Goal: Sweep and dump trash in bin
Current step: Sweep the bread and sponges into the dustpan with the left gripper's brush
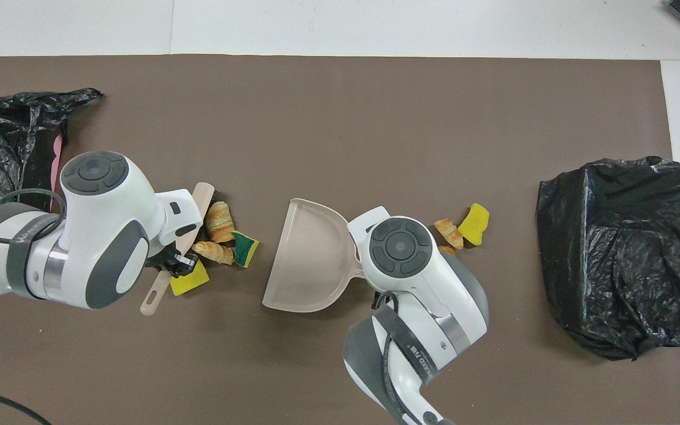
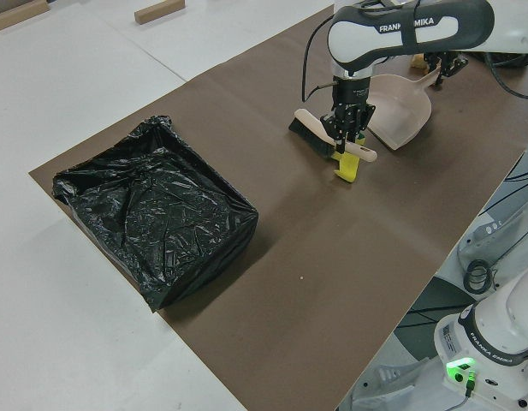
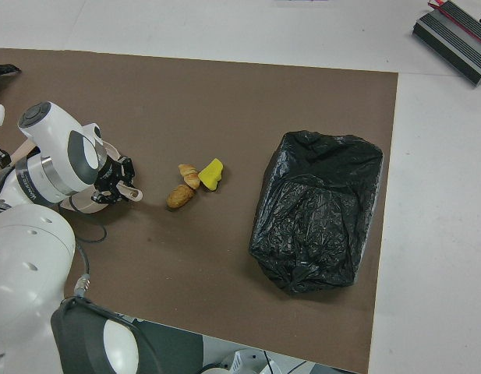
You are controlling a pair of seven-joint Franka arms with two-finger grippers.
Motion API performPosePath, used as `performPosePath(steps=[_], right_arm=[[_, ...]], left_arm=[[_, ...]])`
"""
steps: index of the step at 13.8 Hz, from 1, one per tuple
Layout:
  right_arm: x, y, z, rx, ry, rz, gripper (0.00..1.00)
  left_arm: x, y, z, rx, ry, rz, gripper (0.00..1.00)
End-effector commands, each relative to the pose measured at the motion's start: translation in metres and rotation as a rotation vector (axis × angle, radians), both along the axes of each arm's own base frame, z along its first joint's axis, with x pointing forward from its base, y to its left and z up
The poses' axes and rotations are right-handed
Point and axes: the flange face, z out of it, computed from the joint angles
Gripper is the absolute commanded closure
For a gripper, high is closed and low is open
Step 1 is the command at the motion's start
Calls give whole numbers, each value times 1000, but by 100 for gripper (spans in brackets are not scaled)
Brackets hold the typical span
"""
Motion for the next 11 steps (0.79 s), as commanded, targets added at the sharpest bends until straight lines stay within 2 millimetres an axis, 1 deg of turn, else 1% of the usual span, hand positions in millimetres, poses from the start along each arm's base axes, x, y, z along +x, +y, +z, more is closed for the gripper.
performPosePath(steps=[1,2,4,5,6,8,10,11], right_arm=[[0,2,-3,2,-22,-14,100],[0,2,-3,2,-22,-14,100],[-1,1,-3,1,-21,-14,100],[-1,1,-3,1,-21,-12,100],[0,1,-3,-1,-24,0,100],[0,0,-4,-10,-28,11,100],[-1,1,-6,-10,-29,4,100],[-2,1,-6,-8,-31,5,100]], left_arm=[[-2,29,37,-38,-29,80,100],[-1,42,41,-32,-37,132,100],[-3,57,40,-6,-40,248,100],[-8,69,35,4,-30,283,100],[-21,74,31,7,-24,291,100],[-59,78,14,15,-9,301,100],[-104,77,-4,25,-44,362,100],[-121,72,-9,26,-68,380,100]])
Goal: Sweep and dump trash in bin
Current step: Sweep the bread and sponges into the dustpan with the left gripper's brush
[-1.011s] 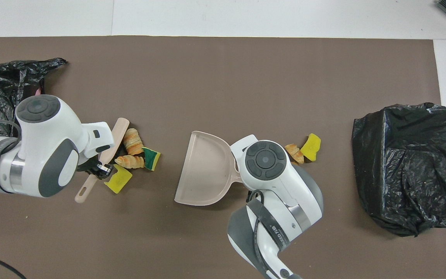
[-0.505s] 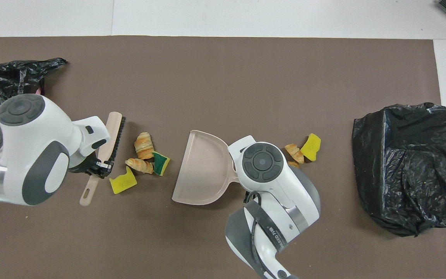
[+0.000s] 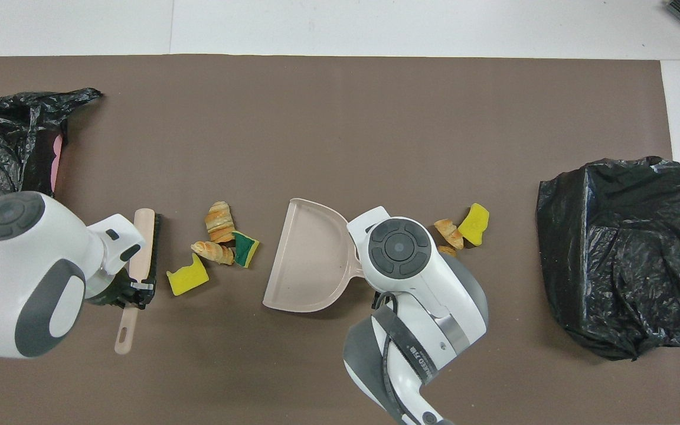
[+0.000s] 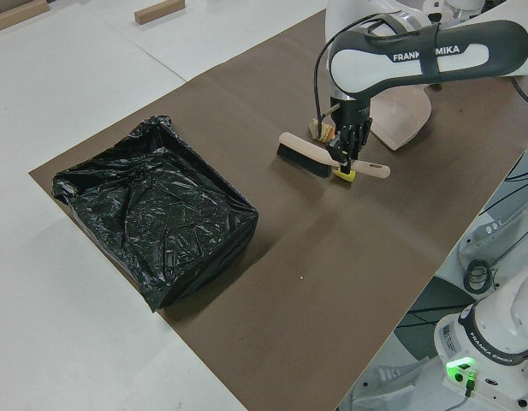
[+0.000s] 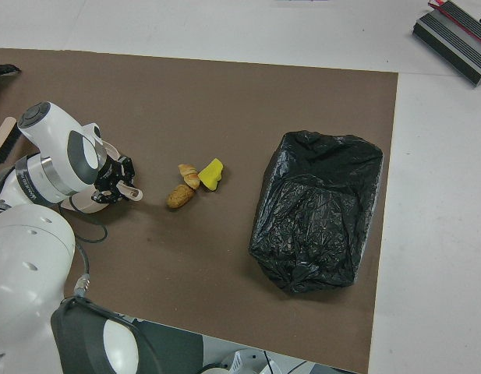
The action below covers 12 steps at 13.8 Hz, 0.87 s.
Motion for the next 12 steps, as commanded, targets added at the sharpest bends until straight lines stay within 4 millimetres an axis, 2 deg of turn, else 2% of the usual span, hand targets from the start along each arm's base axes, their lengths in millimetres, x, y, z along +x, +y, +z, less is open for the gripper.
performPosePath(steps=[1,4,6,8,12], right_arm=[[-2,0,-7,-6,-23,-2,100],[-3,1,-7,-6,-24,0,100],[-2,0,-7,-7,-24,-1,100],[-3,1,-7,-6,-24,0,100],[-2,0,-7,-7,-24,-1,100]], left_arm=[[-62,-17,-8,3,-69,43,100],[-68,-69,-14,20,-78,34,100],[-52,-105,-18,-34,-65,36,100],[-36,-133,-18,-62,-65,21,100],[-49,-208,-3,-202,-116,-14,100]])
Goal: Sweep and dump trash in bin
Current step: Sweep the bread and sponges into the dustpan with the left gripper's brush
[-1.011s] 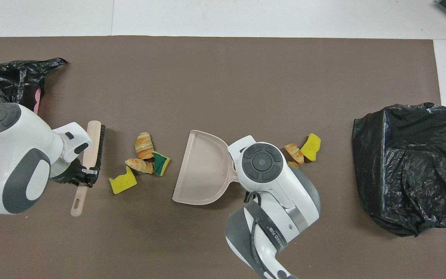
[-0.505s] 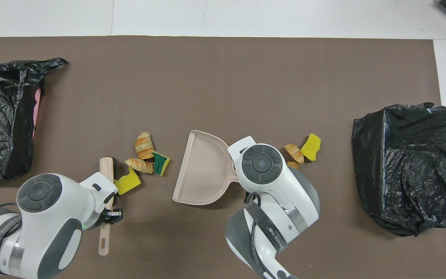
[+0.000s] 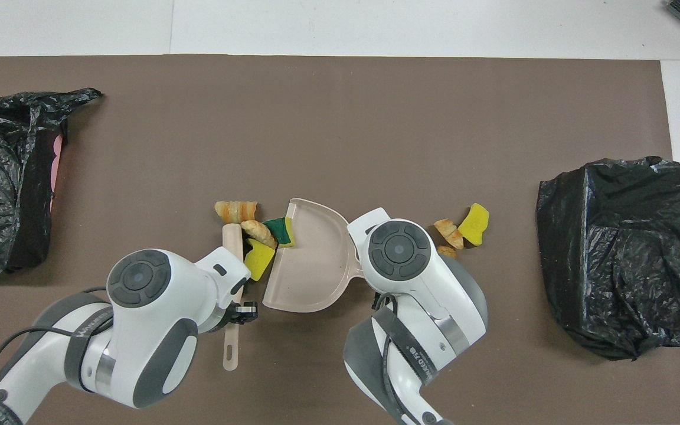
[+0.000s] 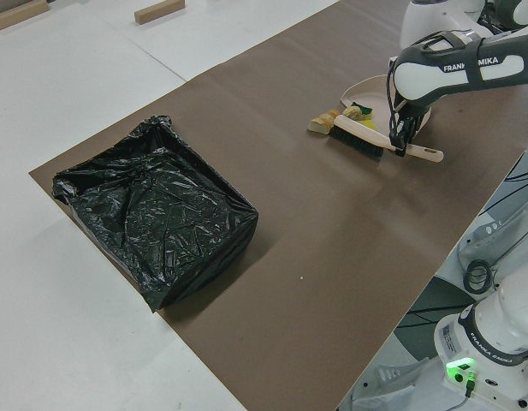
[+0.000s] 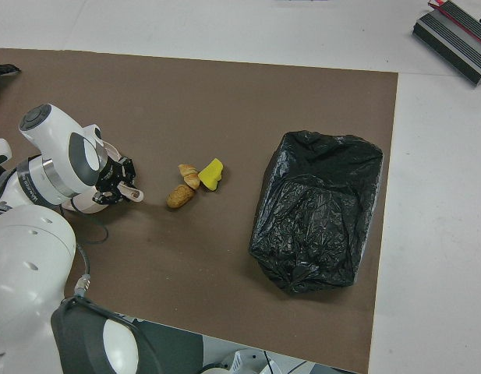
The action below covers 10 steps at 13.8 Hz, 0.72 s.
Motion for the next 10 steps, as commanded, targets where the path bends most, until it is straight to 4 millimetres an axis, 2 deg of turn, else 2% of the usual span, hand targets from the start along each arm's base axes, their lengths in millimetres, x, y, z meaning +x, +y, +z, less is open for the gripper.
performPosePath(steps=[1,3,4,6,7,8,10], right_arm=[[-1,1,-3,-6,-21,-2,100],[-1,1,-3,-6,-21,-2,100],[-1,1,-3,-6,-22,-3,100],[-1,1,-3,-6,-22,-3,100],[-1,1,-3,-6,-22,-3,100],[-1,1,-3,-6,-21,-2,100],[-1,1,-3,-6,-22,-3,100]], left_arm=[[-12,-53,12,-80,-25,-38,100],[-27,-82,22,-98,-27,-94,100],[-25,-86,31,-108,-37,-91,100],[-11,-83,57,-116,-24,-78,100],[3,-75,72,-101,-14,-77,100],[24,-49,79,-63,-8,-55,100],[53,-18,83,8,-31,-64,100]])
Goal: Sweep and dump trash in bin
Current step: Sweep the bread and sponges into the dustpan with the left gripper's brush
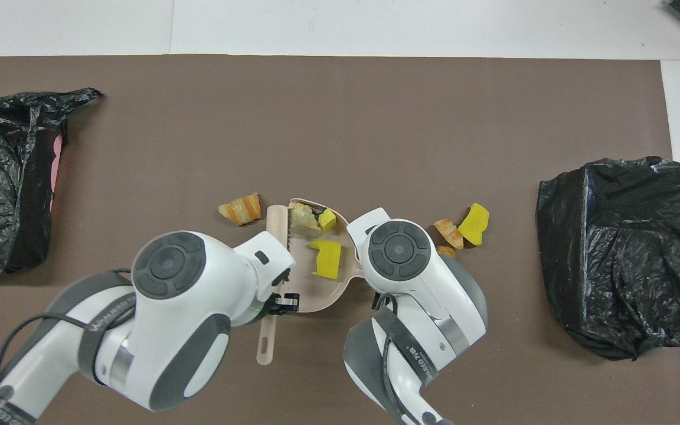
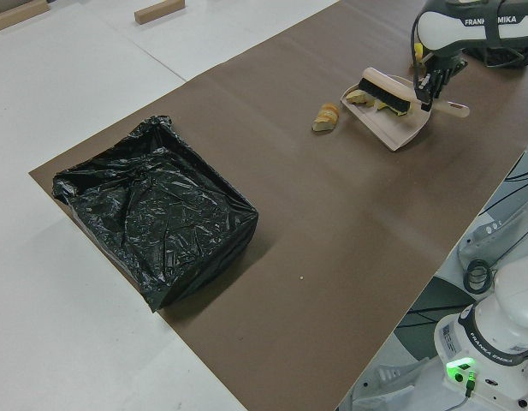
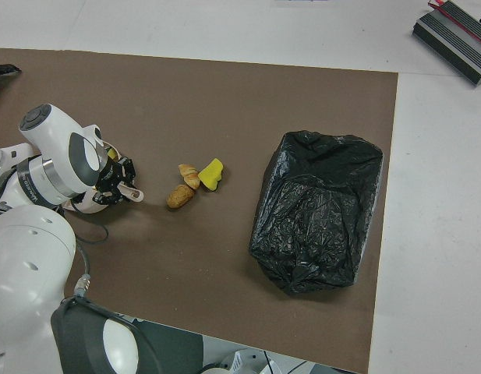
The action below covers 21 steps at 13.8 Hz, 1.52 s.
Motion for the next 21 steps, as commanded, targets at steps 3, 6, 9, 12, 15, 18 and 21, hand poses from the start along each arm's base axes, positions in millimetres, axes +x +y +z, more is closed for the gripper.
performPosePath(steps=[3,6,9,12,15,18,21], right_arm=[[-1,0,-4,-7,-20,-3,100],[-1,0,-4,-7,-20,-3,100],[-1,0,-4,-7,-20,-5,100],[-2,1,-4,-6,-22,-3,100],[-2,1,-4,-6,-22,-3,100],[-2,1,-4,-6,-22,-3,100],[-2,1,-4,-6,-22,-3,100]], left_arm=[[72,82,0,50,-35,-46,100],[126,136,-11,94,-66,-120,100],[143,146,-36,88,-54,-166,100],[113,131,-58,86,-10,-220,100],[73,83,-62,52,16,-289,100],[36,37,-58,31,30,-374,100],[6,-3,-55,7,49,-408,100]])
